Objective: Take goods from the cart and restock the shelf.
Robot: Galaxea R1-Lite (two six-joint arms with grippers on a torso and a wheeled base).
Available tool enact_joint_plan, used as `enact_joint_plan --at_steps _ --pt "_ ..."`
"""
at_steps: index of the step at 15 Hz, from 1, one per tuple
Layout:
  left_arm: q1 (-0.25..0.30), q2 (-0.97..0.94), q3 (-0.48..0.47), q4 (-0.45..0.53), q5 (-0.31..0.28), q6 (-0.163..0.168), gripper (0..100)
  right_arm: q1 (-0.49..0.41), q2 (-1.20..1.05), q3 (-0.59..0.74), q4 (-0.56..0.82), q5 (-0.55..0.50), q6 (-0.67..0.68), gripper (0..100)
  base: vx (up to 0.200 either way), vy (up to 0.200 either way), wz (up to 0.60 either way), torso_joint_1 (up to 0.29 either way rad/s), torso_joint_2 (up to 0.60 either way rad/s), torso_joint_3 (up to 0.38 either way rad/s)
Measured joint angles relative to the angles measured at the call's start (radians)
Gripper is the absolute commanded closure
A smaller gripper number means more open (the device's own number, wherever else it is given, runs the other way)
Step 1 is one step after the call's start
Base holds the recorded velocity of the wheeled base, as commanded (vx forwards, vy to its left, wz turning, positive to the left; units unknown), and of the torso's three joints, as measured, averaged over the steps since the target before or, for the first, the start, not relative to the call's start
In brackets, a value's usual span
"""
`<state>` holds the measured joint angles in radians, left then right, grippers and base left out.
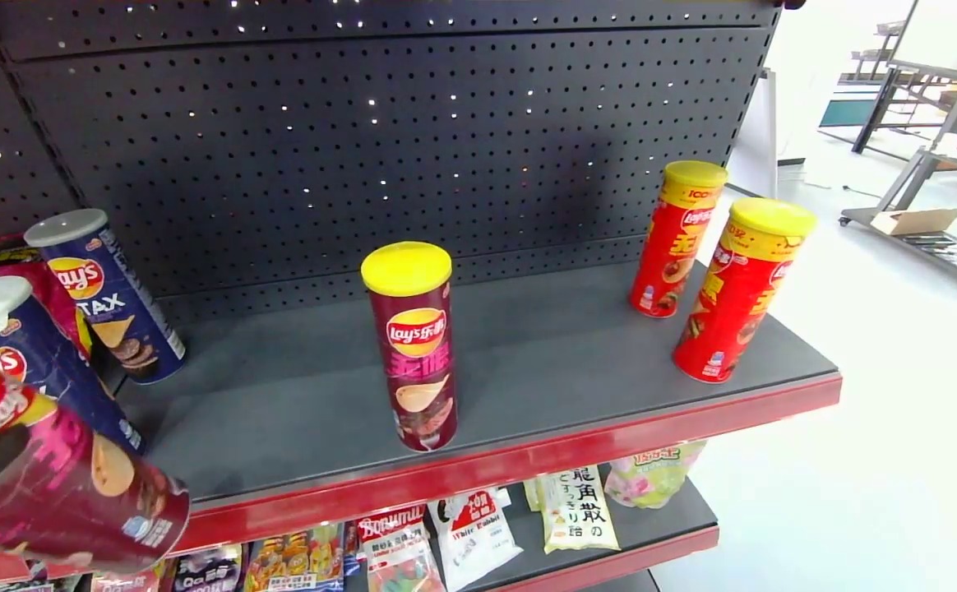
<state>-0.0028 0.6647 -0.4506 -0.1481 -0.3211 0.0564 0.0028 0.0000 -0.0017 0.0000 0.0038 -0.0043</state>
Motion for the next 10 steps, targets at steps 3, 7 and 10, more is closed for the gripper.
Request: enact_joint_plan --at_steps 3,7,10 --pt "-0.035 0.211 -0.018 -0.185 -0.025 0.023 100 0.000 0.000 0.000 0.000 0.000 0.000 0 0.000 0.000 0.00 0.000 0.00 0.000" --pt "-0.111 0.511 -0.104 -0.411 -0.030 0.034 100 0.000 0.000 0.000 0.000 0.000 0.000 0 0.000 0.000 0.00 0.000 0.00 0.000" --pt "-0.174 0.728 -0.228 -0.475 -0.025 0.039 100 0.000 0.000 0.000 0.000 0.000 0.000 0 0.000 0.000 0.00 0.000 0.00 0.000"
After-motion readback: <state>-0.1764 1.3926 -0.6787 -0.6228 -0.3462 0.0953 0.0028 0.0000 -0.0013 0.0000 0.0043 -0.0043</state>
